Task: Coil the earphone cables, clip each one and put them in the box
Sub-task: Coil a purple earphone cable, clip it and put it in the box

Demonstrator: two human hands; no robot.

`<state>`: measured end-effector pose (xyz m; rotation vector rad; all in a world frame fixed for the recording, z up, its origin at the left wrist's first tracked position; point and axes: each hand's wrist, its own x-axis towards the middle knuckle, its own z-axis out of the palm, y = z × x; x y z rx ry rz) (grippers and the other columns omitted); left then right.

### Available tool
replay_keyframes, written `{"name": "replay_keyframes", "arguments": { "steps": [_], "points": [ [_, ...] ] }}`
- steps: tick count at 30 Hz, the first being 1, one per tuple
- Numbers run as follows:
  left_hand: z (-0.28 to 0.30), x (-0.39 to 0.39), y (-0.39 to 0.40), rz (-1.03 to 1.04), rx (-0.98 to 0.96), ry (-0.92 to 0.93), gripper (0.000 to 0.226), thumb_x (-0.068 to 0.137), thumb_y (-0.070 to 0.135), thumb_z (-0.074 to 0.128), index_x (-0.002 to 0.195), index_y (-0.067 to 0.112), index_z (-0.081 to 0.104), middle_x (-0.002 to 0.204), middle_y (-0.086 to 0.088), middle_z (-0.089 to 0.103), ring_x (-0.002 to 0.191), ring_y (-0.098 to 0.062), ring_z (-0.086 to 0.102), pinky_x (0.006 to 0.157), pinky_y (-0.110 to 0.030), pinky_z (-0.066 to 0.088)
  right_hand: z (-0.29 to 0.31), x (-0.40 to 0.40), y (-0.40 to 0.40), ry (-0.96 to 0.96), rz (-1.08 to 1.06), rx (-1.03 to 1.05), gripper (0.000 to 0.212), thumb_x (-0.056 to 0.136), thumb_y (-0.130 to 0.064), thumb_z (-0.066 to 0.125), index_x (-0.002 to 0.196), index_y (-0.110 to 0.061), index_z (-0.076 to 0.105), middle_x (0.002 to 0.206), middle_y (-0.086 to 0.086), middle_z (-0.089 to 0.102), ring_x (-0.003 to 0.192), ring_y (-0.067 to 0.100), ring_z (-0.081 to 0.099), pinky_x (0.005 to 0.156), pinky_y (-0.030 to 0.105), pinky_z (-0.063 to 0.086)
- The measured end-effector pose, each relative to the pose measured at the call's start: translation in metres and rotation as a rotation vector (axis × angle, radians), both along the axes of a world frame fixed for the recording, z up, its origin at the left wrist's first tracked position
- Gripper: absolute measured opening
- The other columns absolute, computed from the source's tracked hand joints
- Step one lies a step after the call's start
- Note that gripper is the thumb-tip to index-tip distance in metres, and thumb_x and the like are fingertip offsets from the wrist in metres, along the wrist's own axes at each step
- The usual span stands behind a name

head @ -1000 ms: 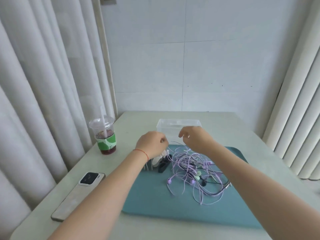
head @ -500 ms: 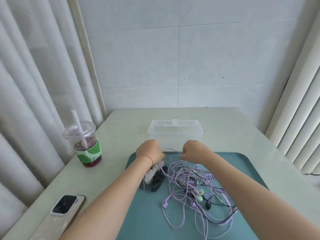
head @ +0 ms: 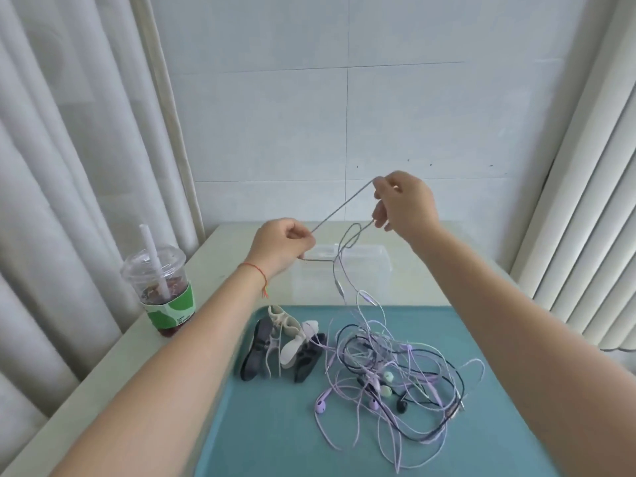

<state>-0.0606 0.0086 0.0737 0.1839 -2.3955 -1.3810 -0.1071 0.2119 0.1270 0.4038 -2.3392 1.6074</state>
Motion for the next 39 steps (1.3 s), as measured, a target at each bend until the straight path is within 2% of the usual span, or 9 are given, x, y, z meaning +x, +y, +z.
{"name": "replay_keyframes", "arguments": {
  "steps": [3,6,15,19,23,27,33,36,39],
  "points": [
    [-0.002,-0.003,-0.011,0.064,0.422,-0.03,0.005,0.089,0.013,0.063,0.085,0.011,0.063,0.073,-0.006,0.068,0.053,-0.012,0.066,0.053,-0.021,0.052,0.005,0.001,0.004,0.016,-0.086,-0.076,0.029,0.097,-0.027,0.042,0.08,-0.006,0.054,0.063,0.006,0.059,0.032,0.006,0.048,0.034,0.013,0.032],
    [-0.004,0.001,-0.018,0.048,0.762,-0.06,0.012,0.094,0.021,0.057,0.086,0.014,0.063,0.077,-0.002,0.071,0.059,-0.013,0.069,0.053,-0.021,0.053,0.0,-0.002,0.006,-0.066,-0.087,-0.078,0.035,0.096,-0.029,0.039,0.071,-0.008,0.052,0.058,0.005,0.06,0.036,0.015,0.047,0.041,0.019,0.035],
    [-0.005,0.009,0.005,-0.047,0.441,-0.175,0.032,0.099,0.034,0.049,0.09,0.015,0.073,0.057,0.002,0.062,0.047,-0.012,0.055,0.058,-0.025,0.049,-0.031,0.001,-0.009,-0.275,0.218,0.15,0.024,0.093,-0.018,0.046,0.075,-0.008,0.058,0.069,0.007,0.067,0.043,0.019,0.054,0.041,0.022,0.038],
    [-0.002,0.009,0.015,-0.18,0.474,-0.146,0.031,0.1,0.031,0.049,0.095,0.011,0.072,0.063,-0.002,0.063,0.051,-0.015,0.054,0.057,-0.025,0.051,-0.043,0.011,-0.017,-0.262,0.455,0.455,0.016,0.09,-0.019,0.059,0.1,-0.013,0.07,0.084,0.001,0.067,0.061,0.013,0.063,0.05,0.023,0.047],
    [0.002,0.009,0.021,-0.322,0.544,-0.107,0.028,0.099,0.023,0.047,0.101,0.006,0.069,0.074,-0.007,0.065,0.059,-0.017,0.057,0.061,-0.027,0.049,-0.056,0.02,-0.03,-0.216,0.527,0.568,0.022,0.086,-0.025,0.068,0.106,-0.017,0.068,0.076,-0.003,0.061,0.046,0.003,0.051,0.051,0.02,0.044],
    [-0.003,0.005,0.021,-0.223,0.481,-0.061,0.032,0.1,0.03,0.046,0.102,0.007,0.069,0.086,-0.008,0.065,0.073,-0.018,0.059,0.066,-0.026,0.05,-0.062,0.022,-0.035,-0.258,0.521,0.42,0.022,0.092,-0.023,0.058,0.089,-0.008,0.073,0.064,-0.001,0.058,0.047,0.012,0.049,0.048,0.023,0.042],
    [-0.027,0.01,0.014,-0.485,0.319,-0.221,0.039,0.092,0.042,0.061,0.108,0.008,0.069,0.091,-0.009,0.071,0.083,-0.022,0.068,0.091,-0.034,0.05,-0.055,0.016,-0.031,-0.298,0.418,0.055,0.026,0.098,-0.018,0.048,0.084,-0.006,0.066,0.065,0.004,0.066,0.052,0.019,0.059,0.046,0.024,0.046],
    [-0.032,0.008,0.009,-0.36,0.258,-0.145,0.019,0.086,0.02,0.072,0.095,0.004,0.073,0.068,-0.004,0.066,0.06,-0.015,0.06,0.073,-0.024,0.048,-0.052,0.013,-0.025,-0.304,0.339,-0.072,0.026,0.099,-0.019,0.046,0.088,-0.005,0.066,0.071,0.007,0.068,0.048,0.017,0.058,0.045,0.023,0.045],
    [-0.033,0.009,-0.002,-0.318,0.149,-0.179,0.012,0.083,0.015,0.075,0.087,0.005,0.075,0.062,-0.001,0.065,0.057,-0.013,0.058,0.065,-0.019,0.047,-0.048,0.011,-0.019,-0.279,0.226,-0.218,0.025,0.098,-0.016,0.046,0.09,-0.003,0.065,0.072,0.008,0.068,0.045,0.018,0.058,0.043,0.024,0.043]
  ]
}}
